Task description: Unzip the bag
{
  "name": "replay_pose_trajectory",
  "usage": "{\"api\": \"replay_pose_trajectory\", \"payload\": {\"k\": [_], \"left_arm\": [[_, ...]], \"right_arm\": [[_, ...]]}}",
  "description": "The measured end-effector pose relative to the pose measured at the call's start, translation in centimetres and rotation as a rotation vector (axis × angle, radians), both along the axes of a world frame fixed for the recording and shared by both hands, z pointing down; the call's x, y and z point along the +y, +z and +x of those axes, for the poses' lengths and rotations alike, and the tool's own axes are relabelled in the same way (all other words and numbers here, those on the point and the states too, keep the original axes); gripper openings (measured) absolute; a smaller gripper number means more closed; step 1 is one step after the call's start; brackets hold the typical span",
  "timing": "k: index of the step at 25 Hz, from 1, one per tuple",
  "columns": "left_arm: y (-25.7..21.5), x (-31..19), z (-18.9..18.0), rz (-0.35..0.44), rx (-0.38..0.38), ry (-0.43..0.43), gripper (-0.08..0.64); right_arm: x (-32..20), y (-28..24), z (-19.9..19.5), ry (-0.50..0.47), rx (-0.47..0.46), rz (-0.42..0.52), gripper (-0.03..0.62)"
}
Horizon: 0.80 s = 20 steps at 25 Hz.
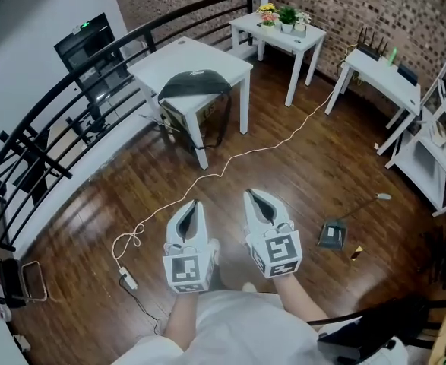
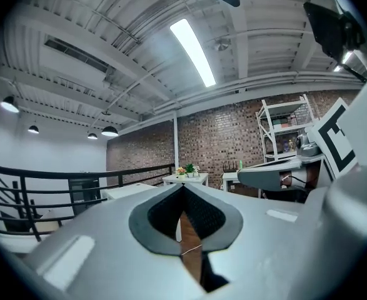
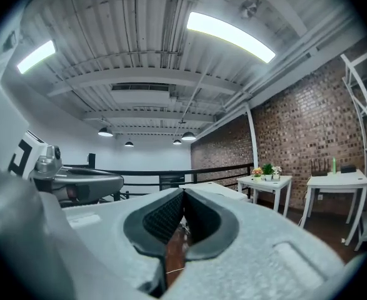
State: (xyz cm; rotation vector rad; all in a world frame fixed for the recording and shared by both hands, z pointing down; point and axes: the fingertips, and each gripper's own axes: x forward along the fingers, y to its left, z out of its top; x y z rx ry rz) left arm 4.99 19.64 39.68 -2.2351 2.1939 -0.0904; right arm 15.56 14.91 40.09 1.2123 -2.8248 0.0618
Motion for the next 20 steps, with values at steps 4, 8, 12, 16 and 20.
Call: {"api": "replay_pose_trajectory", "payload": {"k": [4, 8, 12, 16, 20], "left_arm": [[-0.1, -5.6, -4.3, 0.02, 0.01, 0.027, 0.017], [-1.4, -12.1, -10.0, 0.06, 0.007, 0.047, 0.017], [-2.5, -16.7, -14.8, 0.072, 0.011, 0.071, 0.017], [-1.5, -21.4, -17.9, 0.049, 0.058, 0.082, 0.017], [1.0, -26.1, -18.6, -0.001, 0.074, 0.11, 0.017]], "right_arm": [[-5.6, 0.0, -4.2, 0.025, 0.019, 0.013, -0.011], [-11.5, -1.1, -10.3, 0.032, 0.023, 0.06, -0.011], [-16.1, -2.0, -15.0, 0.046, 0.044, 0.071, -0.011], [-20.4, -0.5, -17.4, 0.064, 0.073, 0.046, -0.011], [-24.9, 1.2, -17.7, 0.093, 0.095, 0.008, -0.011]]}}
